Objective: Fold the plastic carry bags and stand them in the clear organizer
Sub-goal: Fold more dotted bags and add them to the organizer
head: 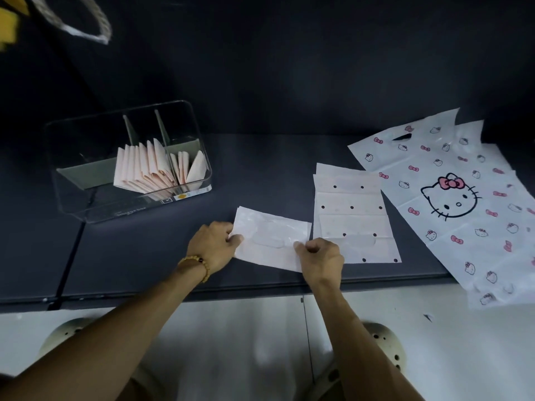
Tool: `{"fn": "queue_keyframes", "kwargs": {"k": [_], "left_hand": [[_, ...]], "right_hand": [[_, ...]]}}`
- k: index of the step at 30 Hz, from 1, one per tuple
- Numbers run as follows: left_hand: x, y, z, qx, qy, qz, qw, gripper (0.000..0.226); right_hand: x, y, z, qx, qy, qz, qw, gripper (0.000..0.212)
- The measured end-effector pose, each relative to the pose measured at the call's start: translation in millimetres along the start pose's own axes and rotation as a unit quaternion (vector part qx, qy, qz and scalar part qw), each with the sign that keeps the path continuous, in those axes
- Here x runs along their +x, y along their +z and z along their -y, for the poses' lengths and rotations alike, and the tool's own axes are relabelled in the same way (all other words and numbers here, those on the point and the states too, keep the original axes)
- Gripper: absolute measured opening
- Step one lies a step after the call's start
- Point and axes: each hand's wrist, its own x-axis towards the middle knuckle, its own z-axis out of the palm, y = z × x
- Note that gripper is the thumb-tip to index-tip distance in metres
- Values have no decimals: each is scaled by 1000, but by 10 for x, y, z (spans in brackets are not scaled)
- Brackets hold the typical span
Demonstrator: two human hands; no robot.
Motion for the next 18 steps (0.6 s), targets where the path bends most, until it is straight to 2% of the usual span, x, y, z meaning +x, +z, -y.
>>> {"fn": "queue_keyframes", "kwargs": {"k": [3,9,11,13,15,17,18], "left_hand": [[25,37,1,34,-17,-21,999,41],[51,46,-68,124,-67,-47,989,31],[6,48,-74,166,-3,-102,981,29],[-33,100,-59,200,142,-117,962,30],[-56,188,-6,220,266,-43,938,41],[-73,261,78,241,297,30,923,50],[-77,282,122,253,294,42,921,52]], "right_hand": [[36,2,16,-13,15,3,1000,20],[55,-4,20,-25,18,11,999,15],[56,-7,22,-33,6,11,999,15],[49,-6,25,-54,-13,13,998,15],[52,-8,38,-72,-23,14,997,13],[59,-5,55,-73,-17,17,997,13],[55,-6,63,-76,-11,19,997,13]]}}
